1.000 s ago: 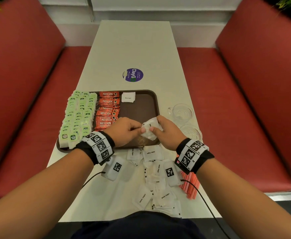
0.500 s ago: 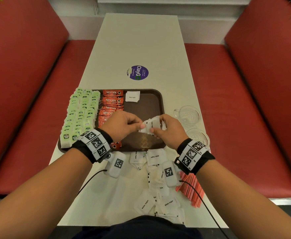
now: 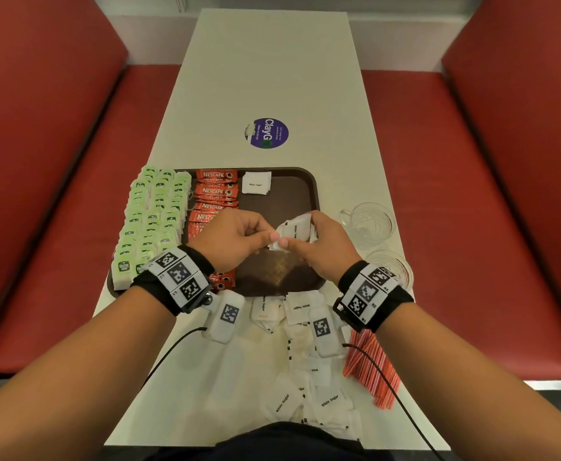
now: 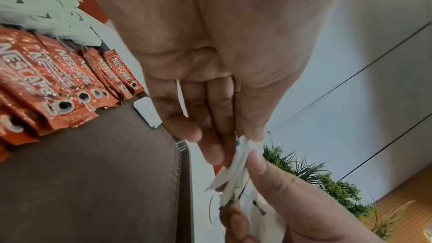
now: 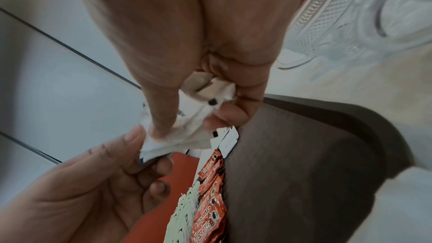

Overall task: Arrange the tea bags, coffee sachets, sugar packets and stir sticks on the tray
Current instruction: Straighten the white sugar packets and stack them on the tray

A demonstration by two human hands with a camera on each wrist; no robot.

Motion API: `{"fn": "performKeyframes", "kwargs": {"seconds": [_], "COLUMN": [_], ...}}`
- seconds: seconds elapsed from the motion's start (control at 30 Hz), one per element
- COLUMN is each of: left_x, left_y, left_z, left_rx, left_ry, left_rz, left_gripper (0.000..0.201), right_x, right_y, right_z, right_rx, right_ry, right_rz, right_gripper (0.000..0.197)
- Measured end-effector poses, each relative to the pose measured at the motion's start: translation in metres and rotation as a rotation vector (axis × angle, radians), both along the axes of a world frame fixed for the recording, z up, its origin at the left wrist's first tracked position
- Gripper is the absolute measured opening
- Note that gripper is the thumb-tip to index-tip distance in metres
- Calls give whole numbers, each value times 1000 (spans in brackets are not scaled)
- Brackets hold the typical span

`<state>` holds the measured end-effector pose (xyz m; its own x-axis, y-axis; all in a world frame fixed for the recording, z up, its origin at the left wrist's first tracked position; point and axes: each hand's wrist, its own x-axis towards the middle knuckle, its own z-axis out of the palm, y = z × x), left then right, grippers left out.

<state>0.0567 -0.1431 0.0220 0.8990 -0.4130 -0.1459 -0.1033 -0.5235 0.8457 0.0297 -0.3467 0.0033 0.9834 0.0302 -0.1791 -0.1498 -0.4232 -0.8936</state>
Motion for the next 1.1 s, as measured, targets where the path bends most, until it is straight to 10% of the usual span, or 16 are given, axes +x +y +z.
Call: {"fn": "performKeyframes", "kwargs": {"seconds": [0.43, 1.1], "left_x": [96, 165], "left_y": [13, -2], "left_z": [-36, -70], "left_rx": [277, 748], "left_ry": [-44, -59], "left_rz": [376, 370], "left_gripper": [13, 23], "right_x": [23, 23], "right_y": [-12, -7], "right_z": [-4, -4], "right_rx": [-35, -51], "right_ry": [-35, 1], "right_rz": [-58, -6], "right_gripper": [23, 32]}}
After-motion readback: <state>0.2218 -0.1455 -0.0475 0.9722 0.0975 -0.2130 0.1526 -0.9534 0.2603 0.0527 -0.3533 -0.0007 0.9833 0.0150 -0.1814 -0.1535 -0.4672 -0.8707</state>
